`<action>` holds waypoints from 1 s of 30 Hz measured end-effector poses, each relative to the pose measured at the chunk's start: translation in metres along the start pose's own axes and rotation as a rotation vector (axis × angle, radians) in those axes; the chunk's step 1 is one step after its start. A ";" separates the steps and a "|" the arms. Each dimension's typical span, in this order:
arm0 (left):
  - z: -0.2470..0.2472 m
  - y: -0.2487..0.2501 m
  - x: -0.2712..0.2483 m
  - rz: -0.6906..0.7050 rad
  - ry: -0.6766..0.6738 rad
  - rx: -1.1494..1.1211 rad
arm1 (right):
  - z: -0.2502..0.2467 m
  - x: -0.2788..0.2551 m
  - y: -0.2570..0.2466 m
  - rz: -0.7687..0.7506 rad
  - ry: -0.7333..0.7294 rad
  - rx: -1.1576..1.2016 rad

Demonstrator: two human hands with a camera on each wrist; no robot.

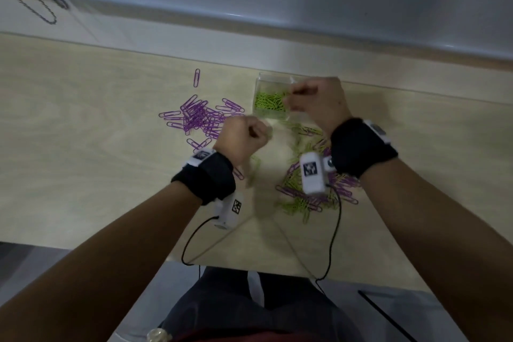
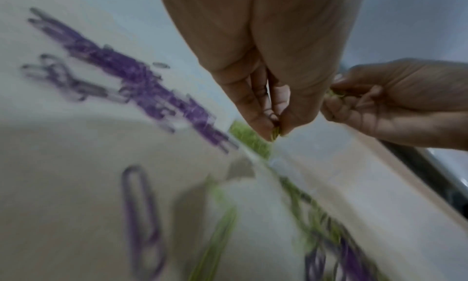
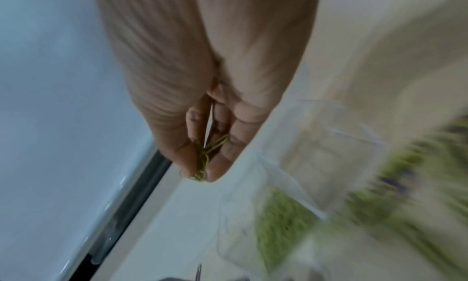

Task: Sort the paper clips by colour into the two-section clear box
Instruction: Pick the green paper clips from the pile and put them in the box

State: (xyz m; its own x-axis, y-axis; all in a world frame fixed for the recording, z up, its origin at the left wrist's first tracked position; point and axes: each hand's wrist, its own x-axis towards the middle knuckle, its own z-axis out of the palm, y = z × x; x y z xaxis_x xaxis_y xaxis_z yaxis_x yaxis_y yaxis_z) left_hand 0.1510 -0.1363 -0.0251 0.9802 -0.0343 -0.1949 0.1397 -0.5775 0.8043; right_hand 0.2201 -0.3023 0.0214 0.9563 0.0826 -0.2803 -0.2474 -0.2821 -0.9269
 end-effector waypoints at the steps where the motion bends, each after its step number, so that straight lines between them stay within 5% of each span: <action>1: -0.008 0.008 0.007 0.014 0.035 -0.035 | 0.003 0.013 -0.005 -0.067 0.007 -0.059; 4: -0.031 0.027 0.036 0.041 0.155 -0.112 | 0.016 0.042 -0.006 -0.201 -0.039 -0.376; 7: -0.037 0.040 0.068 0.068 0.241 -0.028 | 0.014 0.047 0.005 -0.162 -0.143 -0.595; 11: -0.023 0.038 0.093 0.090 0.093 0.253 | -0.015 0.009 0.026 -0.270 -0.039 -0.487; 16: 0.015 0.031 0.044 0.322 0.047 0.378 | -0.050 -0.048 0.078 -0.154 -0.131 -0.632; 20: 0.062 0.014 -0.011 0.102 -0.210 0.294 | -0.045 -0.066 0.106 -0.201 -0.236 -0.788; 30: 0.090 0.008 -0.022 -0.167 -0.171 0.354 | -0.030 -0.072 0.123 -0.156 -0.198 -0.888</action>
State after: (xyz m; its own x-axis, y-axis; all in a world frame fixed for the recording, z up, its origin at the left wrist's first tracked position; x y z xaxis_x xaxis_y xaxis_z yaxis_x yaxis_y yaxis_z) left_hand 0.1182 -0.2141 -0.0647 0.9066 -0.0344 -0.4206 0.2086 -0.8298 0.5176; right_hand 0.1256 -0.3717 -0.0645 0.9045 0.3205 -0.2815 0.1709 -0.8769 -0.4493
